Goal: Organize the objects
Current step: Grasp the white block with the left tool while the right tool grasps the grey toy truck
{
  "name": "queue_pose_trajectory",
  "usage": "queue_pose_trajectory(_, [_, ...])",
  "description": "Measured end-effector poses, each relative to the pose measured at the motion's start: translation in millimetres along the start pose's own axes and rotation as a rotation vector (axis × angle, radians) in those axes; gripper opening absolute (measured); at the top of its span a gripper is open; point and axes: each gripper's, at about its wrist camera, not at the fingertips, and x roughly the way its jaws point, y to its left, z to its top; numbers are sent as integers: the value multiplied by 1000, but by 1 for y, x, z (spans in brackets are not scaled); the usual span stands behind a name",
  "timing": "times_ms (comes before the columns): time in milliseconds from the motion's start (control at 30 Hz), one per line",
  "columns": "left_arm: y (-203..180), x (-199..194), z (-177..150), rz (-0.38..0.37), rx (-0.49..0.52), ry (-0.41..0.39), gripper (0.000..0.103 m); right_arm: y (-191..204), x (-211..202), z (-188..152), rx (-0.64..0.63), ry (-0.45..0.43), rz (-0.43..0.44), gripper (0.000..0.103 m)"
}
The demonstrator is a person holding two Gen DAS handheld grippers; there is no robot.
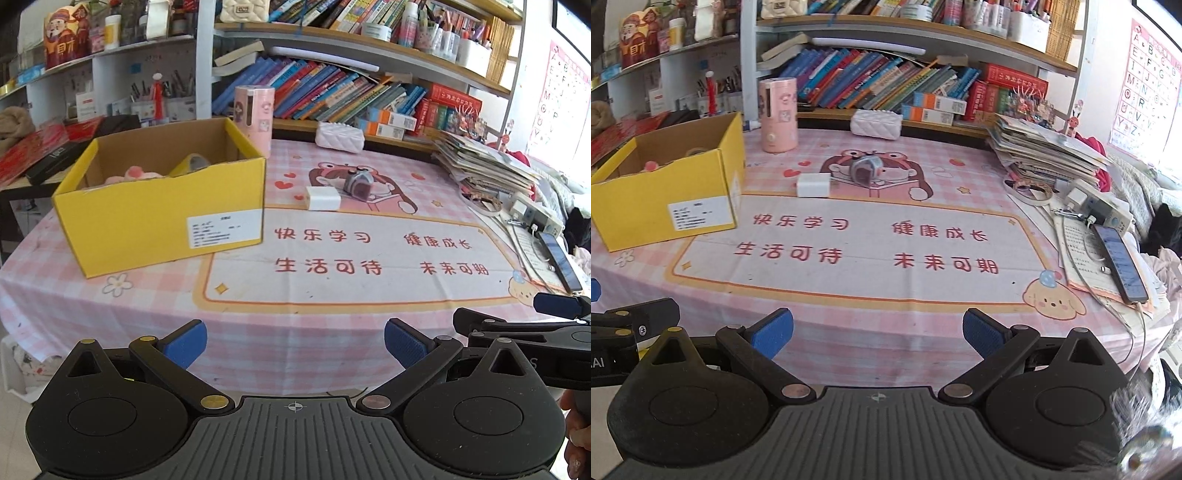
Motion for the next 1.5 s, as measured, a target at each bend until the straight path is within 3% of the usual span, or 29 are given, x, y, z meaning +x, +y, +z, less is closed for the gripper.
queue_pose_trajectory(600, [-33, 49, 41, 16, -48, -9, 103, -40, 55, 50, -37, 7, 24, 99])
queue_pose_trajectory(1033, [-65, 98, 73, 81, -82, -14, 102, -73, 109, 89, -80, -9, 126, 96])
queue_pose_trajectory(1233, [-77, 120, 93, 119, -77, -31, 100, -89, 139, 111, -93, -21, 175, 85])
queue_pose_trajectory(1500, [-88, 165, 120, 173, -37, -20, 92, -95, 188, 146, -131, -53, 265, 81])
